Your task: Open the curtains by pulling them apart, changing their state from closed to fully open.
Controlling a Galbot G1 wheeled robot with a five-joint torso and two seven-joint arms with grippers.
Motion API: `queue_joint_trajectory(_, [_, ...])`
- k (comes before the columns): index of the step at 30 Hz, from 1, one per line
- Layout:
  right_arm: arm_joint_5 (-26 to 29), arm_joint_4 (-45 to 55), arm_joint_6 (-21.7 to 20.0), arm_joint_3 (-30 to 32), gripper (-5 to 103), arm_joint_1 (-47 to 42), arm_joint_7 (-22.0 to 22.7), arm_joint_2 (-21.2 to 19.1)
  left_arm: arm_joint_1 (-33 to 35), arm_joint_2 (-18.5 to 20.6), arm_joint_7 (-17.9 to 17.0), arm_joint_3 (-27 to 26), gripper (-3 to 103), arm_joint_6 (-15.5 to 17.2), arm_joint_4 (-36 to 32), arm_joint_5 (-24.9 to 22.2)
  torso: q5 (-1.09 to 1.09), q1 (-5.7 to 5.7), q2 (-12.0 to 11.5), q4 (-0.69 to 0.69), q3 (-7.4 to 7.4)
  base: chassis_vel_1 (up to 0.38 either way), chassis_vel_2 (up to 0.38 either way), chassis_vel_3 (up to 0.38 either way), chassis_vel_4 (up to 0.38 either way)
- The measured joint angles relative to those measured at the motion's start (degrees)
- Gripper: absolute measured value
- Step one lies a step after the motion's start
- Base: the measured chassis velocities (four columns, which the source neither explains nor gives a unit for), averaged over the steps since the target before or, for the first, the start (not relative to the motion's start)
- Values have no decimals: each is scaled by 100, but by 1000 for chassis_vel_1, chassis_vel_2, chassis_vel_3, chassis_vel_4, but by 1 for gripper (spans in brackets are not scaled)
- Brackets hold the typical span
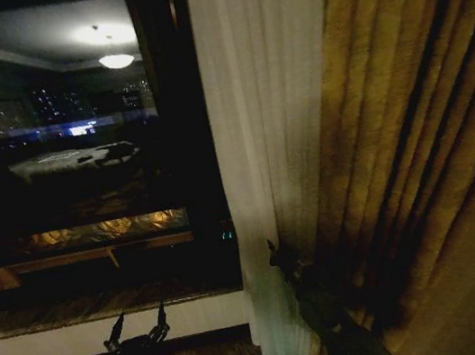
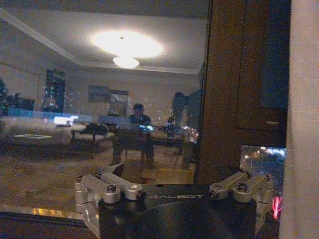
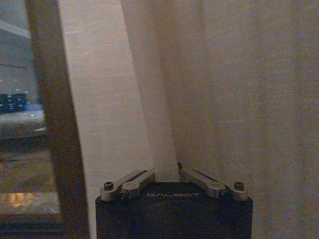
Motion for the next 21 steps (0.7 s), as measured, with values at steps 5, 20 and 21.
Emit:
queue_joint_trajectory(5, [4,-50,-36,386,0,43,208,-24,-26,-2,5,3,100,-1,17,-2,5,0,-1,-1,0,0,0,0,0])
queue_joint_trajectory(20, [103,-536,-54,1791,0,478,656,-300,3,16,155,6,100,-114,119,-23,3,0,-1,-1,1,0,0,0,0])
queue_joint_trajectory(21, [103,-536,-54,1791,0,478,656,-300,3,16,155,6,100,-114,119,-23,3,0,-1,-1,1,0,0,0,0])
